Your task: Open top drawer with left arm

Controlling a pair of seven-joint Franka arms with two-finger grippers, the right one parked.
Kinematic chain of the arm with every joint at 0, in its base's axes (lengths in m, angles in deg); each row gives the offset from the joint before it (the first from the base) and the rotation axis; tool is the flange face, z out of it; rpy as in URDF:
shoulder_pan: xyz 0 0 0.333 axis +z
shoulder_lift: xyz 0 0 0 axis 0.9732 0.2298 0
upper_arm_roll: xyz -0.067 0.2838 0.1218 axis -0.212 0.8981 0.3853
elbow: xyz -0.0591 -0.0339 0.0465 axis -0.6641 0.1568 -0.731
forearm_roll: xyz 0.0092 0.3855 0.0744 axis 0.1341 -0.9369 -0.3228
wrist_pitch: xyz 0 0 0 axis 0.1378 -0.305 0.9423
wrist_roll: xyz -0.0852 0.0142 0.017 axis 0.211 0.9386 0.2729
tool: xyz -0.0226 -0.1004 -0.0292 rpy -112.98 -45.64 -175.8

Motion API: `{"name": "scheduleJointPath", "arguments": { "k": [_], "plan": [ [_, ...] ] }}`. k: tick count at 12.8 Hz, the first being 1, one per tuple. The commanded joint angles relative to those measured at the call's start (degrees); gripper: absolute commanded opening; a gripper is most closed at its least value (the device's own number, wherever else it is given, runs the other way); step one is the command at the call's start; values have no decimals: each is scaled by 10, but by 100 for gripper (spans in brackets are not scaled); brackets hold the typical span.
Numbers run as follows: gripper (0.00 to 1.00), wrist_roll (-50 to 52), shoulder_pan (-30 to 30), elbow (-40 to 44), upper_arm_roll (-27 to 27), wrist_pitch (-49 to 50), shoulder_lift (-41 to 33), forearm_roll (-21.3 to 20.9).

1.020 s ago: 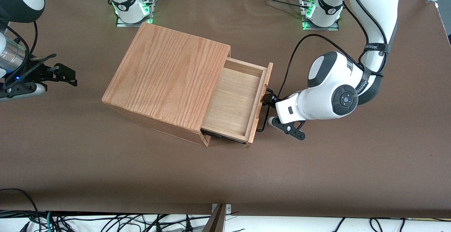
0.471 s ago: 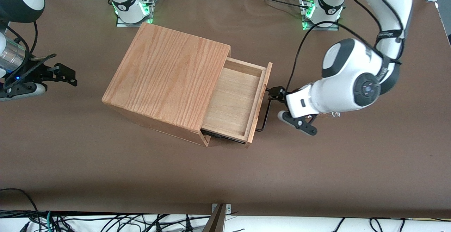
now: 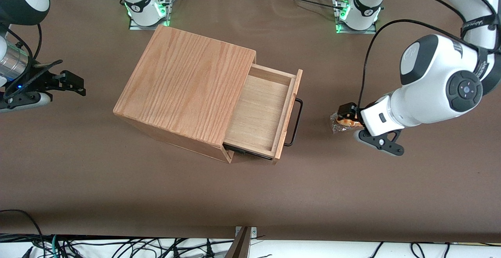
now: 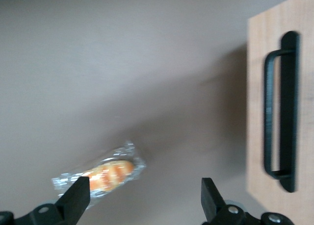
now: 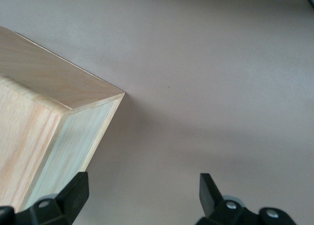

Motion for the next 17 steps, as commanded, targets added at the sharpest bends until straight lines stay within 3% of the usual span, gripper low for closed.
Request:
{"name": "scheduleJointPath", "arguments": {
  "k": [1, 4, 9, 11, 17],
  "plan": [
    [100, -4, 13, -7, 6, 43, -41, -38],
    [100, -3, 17, -42, 31, 63, -99, -38],
    [100, 8, 31, -220, 53, -84, -232, -8],
    [100, 59, 22, -231, 83, -60, -249, -5],
    [100, 74, 10, -221, 81, 44, -259, -12]
  ]
}}
